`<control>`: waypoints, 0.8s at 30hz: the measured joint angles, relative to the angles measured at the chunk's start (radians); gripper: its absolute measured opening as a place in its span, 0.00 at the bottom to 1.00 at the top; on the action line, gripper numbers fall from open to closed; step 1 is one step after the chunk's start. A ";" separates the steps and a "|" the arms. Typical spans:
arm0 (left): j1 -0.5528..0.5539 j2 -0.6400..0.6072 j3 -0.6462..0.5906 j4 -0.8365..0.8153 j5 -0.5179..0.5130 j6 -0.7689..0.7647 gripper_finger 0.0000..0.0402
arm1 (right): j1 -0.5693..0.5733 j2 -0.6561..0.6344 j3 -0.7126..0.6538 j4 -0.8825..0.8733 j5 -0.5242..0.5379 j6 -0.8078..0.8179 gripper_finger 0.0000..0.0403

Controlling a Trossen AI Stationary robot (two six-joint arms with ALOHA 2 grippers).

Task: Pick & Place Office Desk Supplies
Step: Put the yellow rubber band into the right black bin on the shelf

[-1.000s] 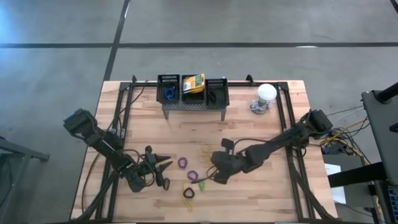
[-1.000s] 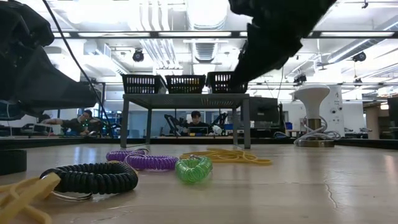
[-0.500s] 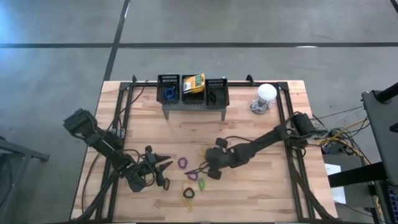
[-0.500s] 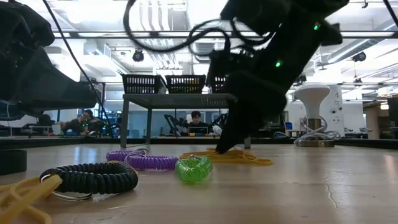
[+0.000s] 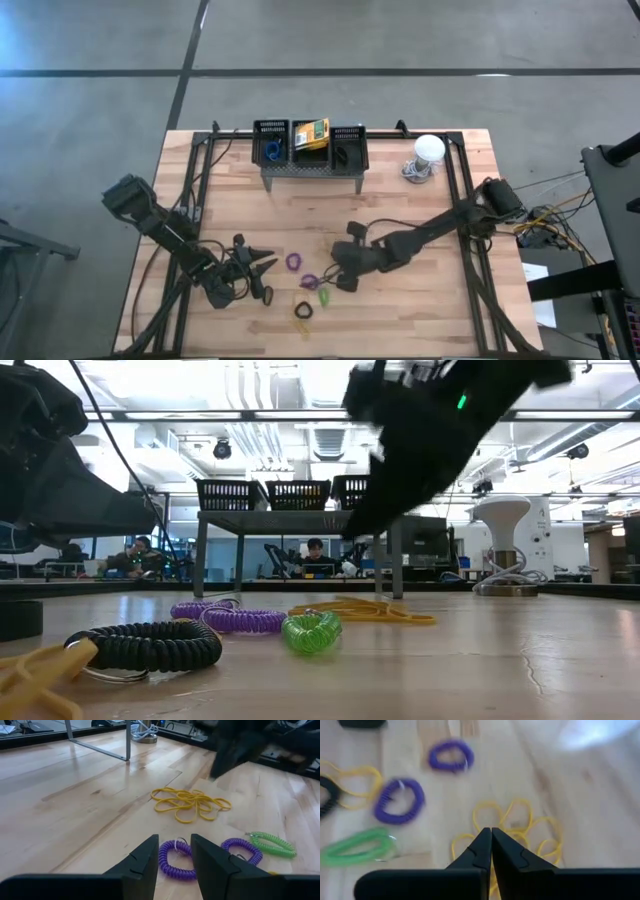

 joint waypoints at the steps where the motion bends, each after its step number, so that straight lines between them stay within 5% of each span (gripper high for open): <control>1: 0.000 0.000 0.000 0.000 0.000 -0.001 0.29 | 0.014 -0.020 0.000 0.000 0.033 -0.013 0.02; 7: 0.000 0.000 0.000 -0.003 0.001 -0.001 0.29 | 0.049 -0.083 -0.009 0.002 0.100 -0.001 0.02; 15: 0.000 0.000 0.000 -0.005 0.001 -0.018 0.29 | -0.025 0.033 -0.011 0.001 -0.024 0.143 0.14; 24: 0.000 0.000 0.000 -0.011 0.001 -0.019 0.29 | -0.083 0.141 0.026 0.001 -0.063 0.094 0.26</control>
